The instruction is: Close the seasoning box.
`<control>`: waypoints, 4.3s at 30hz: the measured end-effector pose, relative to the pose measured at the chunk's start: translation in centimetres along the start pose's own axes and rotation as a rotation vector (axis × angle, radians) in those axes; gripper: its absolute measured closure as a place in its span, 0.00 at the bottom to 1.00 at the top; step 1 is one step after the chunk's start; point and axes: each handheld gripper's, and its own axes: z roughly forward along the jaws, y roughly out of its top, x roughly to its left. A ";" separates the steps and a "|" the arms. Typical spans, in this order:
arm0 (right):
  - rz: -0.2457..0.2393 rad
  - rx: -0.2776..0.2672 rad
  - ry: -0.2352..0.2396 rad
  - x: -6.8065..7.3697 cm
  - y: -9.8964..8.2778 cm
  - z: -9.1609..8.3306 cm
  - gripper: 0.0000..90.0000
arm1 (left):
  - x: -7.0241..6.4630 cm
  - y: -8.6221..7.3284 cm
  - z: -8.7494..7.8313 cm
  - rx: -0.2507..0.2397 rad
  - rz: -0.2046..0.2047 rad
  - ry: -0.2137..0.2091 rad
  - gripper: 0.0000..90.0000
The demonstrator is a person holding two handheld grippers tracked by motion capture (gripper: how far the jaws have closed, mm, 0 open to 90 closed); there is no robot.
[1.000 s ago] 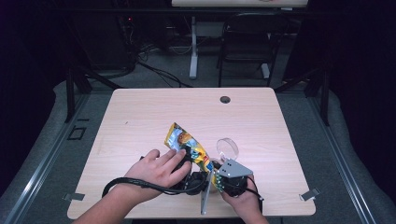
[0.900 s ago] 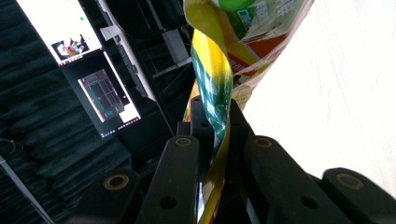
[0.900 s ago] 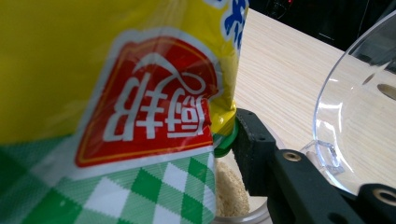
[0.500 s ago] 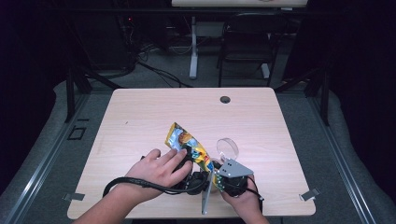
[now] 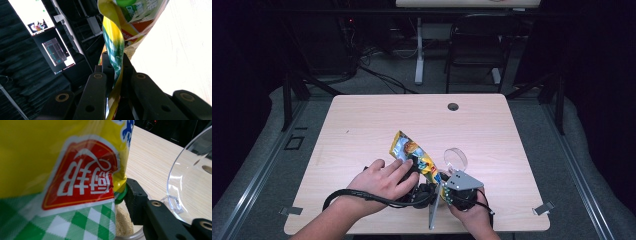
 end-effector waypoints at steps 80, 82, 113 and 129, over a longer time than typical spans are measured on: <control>-0.054 0.010 -0.007 0.6 0.1 -0.4 0.79 | 0.4 0.0 -0.3 -0.018 0.007 -0.001 0.96; -0.069 0.016 -0.013 0.7 0.1 -0.5 0.79 | 0.5 0.0 -0.3 -0.019 0.006 -0.001 0.96; -0.064 0.009 -0.012 0.8 0.2 -0.3 0.79 | -0.4 -1.3 -0.1 -0.023 -0.053 -0.037 0.97; -0.069 0.006 -0.019 0.8 0.3 -0.3 0.79 | -0.6 -1.5 -0.1 -0.023 -0.064 -0.032 0.96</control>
